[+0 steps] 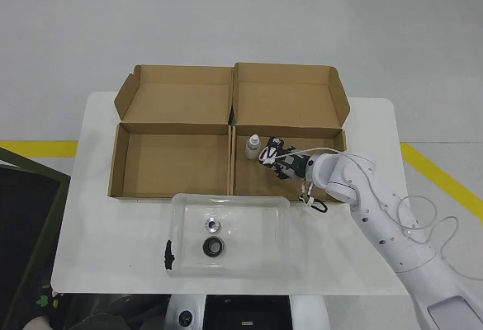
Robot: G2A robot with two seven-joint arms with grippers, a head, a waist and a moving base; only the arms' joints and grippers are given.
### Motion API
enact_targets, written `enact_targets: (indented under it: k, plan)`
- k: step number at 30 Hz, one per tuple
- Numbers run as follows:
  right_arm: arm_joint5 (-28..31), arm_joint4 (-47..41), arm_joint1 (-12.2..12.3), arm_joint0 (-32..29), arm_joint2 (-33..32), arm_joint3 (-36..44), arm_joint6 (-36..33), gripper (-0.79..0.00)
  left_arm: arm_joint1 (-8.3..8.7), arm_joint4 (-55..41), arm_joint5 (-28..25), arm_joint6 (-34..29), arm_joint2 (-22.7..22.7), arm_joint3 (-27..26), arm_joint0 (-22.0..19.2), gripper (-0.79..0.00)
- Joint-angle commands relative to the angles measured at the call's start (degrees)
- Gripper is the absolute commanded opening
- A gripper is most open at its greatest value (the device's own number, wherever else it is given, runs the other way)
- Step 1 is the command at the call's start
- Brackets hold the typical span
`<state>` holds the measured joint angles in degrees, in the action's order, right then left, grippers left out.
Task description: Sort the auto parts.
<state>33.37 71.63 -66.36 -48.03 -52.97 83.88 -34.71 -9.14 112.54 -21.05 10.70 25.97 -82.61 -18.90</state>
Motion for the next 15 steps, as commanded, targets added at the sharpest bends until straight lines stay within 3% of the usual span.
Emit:
enact_targets:
  k: [1, 4, 5, 8, 15]
  plan:
    - [-0.28, 0.06, -0.16, 0.29, 0.37, -0.42, -0.16, -0.748, 0.00, 0.00, 0.00, 0.00, 0.00, 0.00, 0.00, 0.000]
    - [-0.61, 0.08, -0.43, 0.76, 0.89, -1.12, -0.44, -0.668, 0.00, 0.00, 0.00, 0.00, 0.00, 0.00, 0.00, 0.000]
    - [-0.70, 0.13, -0.50, 0.86, 1.04, -1.38, -0.52, -0.576, 0.00, 0.00, 0.00, 0.00, 0.00, 0.00, 0.00, 0.000]
    - [-1.01, 0.15, -0.70, 1.07, 1.33, -1.84, -0.48, -0.486, 0.00, 0.00, 0.00, 0.00, 0.00, 0.00, 0.00, 0.000]
    - [-0.96, 0.06, -0.88, 0.86, 1.27, -1.58, 0.22, -0.449, 0.00, 0.00, 0.00, 0.00, 0.00, 0.00, 0.00, 0.000]
